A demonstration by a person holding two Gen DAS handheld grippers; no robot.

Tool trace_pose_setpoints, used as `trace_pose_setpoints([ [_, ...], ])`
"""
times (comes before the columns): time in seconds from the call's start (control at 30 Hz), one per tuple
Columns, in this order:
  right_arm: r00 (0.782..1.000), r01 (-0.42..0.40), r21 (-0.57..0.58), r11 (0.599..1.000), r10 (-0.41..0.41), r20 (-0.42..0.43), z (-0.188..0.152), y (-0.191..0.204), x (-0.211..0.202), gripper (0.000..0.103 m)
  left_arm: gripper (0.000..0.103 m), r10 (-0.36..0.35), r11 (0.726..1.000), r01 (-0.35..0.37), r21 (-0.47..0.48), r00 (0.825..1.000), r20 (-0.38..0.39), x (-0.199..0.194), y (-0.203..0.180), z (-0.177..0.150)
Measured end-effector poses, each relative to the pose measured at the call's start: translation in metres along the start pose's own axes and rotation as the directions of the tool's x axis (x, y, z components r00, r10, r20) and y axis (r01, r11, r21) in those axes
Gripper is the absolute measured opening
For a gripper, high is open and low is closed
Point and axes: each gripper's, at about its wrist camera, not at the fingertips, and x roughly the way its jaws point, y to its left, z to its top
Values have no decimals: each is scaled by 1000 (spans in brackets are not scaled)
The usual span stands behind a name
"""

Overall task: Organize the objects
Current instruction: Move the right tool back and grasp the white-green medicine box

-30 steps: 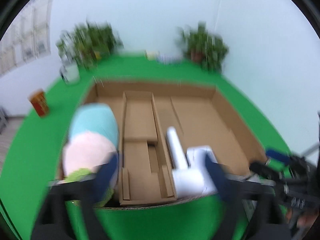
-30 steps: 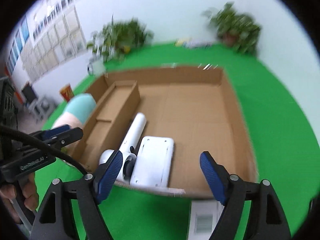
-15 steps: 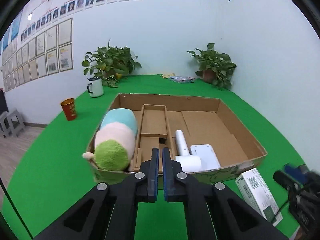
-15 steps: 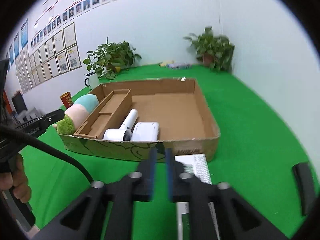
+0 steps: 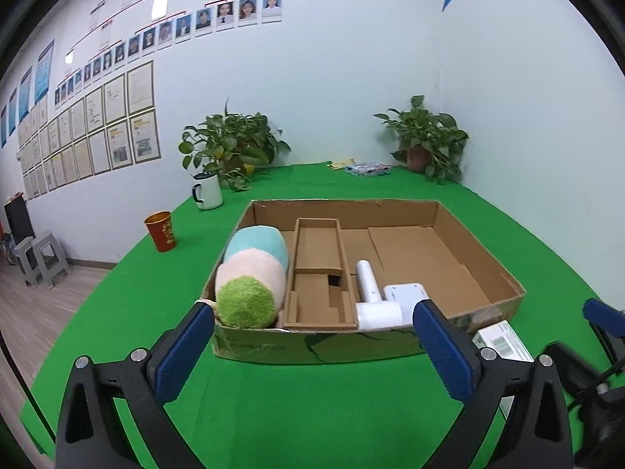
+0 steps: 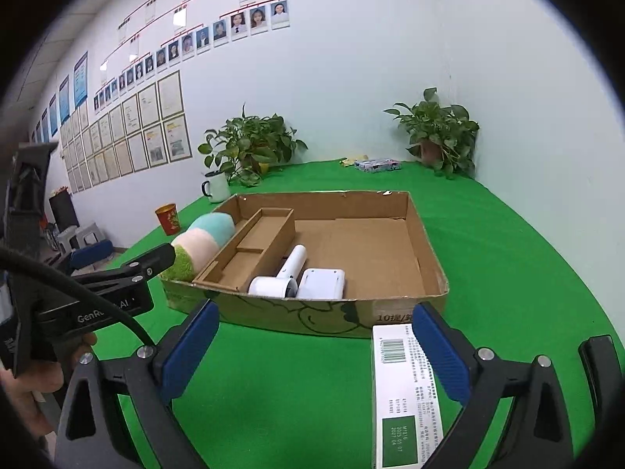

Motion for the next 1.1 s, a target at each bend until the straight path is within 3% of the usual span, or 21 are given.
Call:
trace_pose_setpoints([
  [0.6, 998, 7, -11, 1000, -8, -55, -18, 0, 10, 99, 102, -61, 998, 63, 12, 992, -112, 21, -8, -18],
  [0.7, 992, 17, 55, 998, -10, -124, -27, -24, 18, 99, 102, -72, 997, 75, 18, 987, -145, 29, -2, -24],
  [0.83, 968, 69, 121, 990, -37, -249, -55, -66, 23, 99, 102, -138, 990, 135, -28, 967, -217, 43, 8, -42],
  [0.97, 941, 42, 125, 991, 3, -339, -77, -72, 24, 99, 102, -239, 971, 223, -89, 928, -287, 58, 6, -62],
  [1.03, 923, 24, 124, 992, 26, -385, -87, -68, 30, 99, 102, -253, 967, 233, -100, 920, -298, 61, 4, -68],
  [1.1, 907, 46, 80, 996, -8, -422, -97, -61, 36, 85, 102, -272, 962, 250, -109, 914, -302, 61, 4, -71],
])
